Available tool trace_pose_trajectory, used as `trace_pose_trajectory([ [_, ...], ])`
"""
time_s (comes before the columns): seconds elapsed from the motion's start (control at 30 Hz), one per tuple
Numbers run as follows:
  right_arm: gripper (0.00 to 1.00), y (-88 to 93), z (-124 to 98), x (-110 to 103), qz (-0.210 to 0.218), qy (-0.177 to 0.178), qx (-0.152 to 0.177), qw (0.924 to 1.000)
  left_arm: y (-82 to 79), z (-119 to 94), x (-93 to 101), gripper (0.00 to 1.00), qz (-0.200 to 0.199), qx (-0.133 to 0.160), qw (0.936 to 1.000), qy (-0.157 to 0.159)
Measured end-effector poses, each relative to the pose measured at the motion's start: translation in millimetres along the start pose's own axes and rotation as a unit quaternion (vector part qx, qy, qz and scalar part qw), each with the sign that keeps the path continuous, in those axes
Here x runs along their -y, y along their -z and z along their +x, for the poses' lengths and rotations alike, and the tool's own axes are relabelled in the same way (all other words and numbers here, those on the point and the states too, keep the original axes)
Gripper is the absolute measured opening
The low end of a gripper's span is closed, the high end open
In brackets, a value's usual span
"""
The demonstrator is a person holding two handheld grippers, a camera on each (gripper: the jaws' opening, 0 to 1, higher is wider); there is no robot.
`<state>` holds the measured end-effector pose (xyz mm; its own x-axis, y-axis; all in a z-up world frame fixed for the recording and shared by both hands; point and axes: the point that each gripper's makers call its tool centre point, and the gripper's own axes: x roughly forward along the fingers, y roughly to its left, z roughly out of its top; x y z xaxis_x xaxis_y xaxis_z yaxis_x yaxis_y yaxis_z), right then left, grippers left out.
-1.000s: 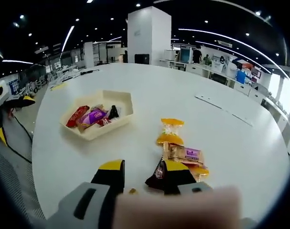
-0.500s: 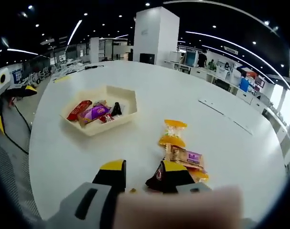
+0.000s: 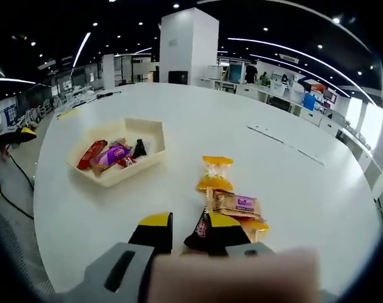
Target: Place the target food into the container with the food tongs after gripping and lifting it, then release it inside without dropping or visibly crushing the food.
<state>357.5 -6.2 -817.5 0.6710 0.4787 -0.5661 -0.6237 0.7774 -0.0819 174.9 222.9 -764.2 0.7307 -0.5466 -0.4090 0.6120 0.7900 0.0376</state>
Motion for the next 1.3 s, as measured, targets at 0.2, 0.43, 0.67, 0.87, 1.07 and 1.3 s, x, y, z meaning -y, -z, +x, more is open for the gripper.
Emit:
trace_pose_trajectory([
  [0.2, 0.2, 2.2, -4, 2, 0.015, 0.0, -0.002, 0.9999, 0.0, 0, -0.8, 0.96, 0.0, 0.001, 1.0, -0.001],
  [0.43, 0.2, -14.5, -15, 3, 0.022, -0.006, 0.013, 0.9997, -1.0, 0, -0.9, 0.97, 0.001, 0.004, 1.0, -0.001],
  [0.67, 0.2, -38.0, -24, 7, 0.016, -0.002, 0.025, 0.9995, -2.1, 0, -1.5, 0.96, 0.001, 0.008, 1.0, -0.003],
  [0.87, 0.21, -53.1, -29, 8, 0.008, 0.0, 0.033, 0.9994, -2.8, 0, -1.7, 0.97, 0.001, 0.01, 0.9999, -0.004],
  [1.07, 0.21, -65.6, -33, 6, -0.005, 0.0, 0.035, 0.9994, -3.3, -1, -2.0, 0.98, 0.001, 0.011, 0.9999, -0.005],
  [1.3, 0.21, -89.6, -39, 9, -0.004, 0.006, 0.044, 0.999, -4.3, -1, -2.0, 0.98, 0.002, 0.013, 0.9999, -0.006],
])
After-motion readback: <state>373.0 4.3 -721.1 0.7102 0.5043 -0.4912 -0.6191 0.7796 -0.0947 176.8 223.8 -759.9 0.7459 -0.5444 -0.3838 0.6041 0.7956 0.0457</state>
